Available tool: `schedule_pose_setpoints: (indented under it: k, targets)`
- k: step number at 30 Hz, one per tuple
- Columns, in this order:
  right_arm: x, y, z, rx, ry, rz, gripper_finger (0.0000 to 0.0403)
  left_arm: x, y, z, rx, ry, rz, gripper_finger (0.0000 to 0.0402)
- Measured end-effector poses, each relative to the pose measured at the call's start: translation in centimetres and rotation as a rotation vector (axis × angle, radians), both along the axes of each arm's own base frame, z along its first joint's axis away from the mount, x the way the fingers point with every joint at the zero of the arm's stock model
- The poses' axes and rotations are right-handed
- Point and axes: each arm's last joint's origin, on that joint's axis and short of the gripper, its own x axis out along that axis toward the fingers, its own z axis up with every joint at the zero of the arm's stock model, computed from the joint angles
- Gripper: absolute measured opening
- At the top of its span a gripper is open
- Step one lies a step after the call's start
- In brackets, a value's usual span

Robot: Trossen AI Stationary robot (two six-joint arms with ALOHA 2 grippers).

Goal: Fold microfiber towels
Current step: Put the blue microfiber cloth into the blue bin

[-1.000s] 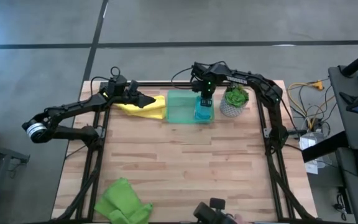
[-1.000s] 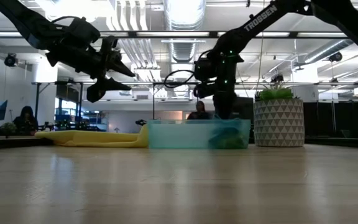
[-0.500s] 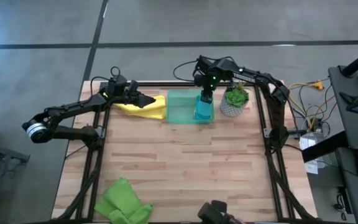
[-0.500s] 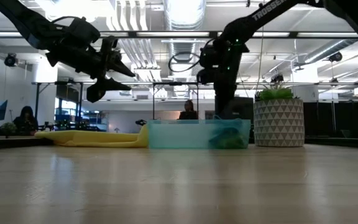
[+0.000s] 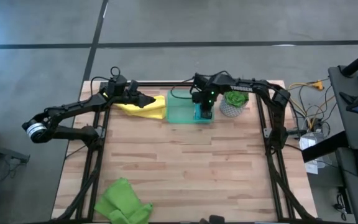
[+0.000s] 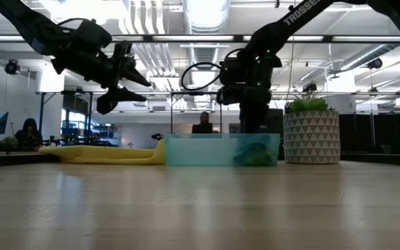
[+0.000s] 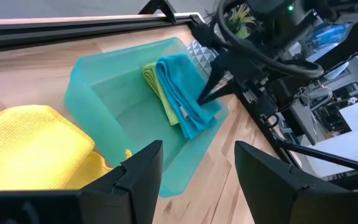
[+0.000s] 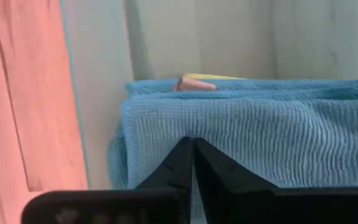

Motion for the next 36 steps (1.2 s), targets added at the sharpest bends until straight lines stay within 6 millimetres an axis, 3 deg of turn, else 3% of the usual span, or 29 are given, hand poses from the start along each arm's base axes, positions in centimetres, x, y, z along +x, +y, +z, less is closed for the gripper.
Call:
schedule_pose_setpoints:
  k: [4,8,17,24,32,36]
  targets:
    - [-0.4,-0.3,0.7,-0.035,0.020,-0.051,0.0009,0.0,0.0,0.0,0.000,0.001,0.002,0.0184]
    - [-0.1,-0.2,2.3,-0.063,-0.072,-0.056,0.0009,0.0,0.0,0.0,0.004,0.004,0.012,0.0184]
    - [0.3,1.0,-1.1,0.032,0.028,-0.040,0.0009,0.0,0.1,0.0,0.015,0.003,0.028,0.0184]
    - [-1.1,-0.1,2.4,-0.018,-0.050,-0.124,0.0009,0.0,0.1,0.0,0.012,0.003,0.028,0.0184]
    - [-1.8,1.0,0.1,0.011,0.081,-0.124,0.0009,0.0,0.1,0.0,0.013,0.003,0.028,0.0184]
    - [-2.0,0.1,0.7,-0.081,0.072,-0.156,0.0009,0.0,0.1,0.1,0.017,-0.003,0.029,0.0184]
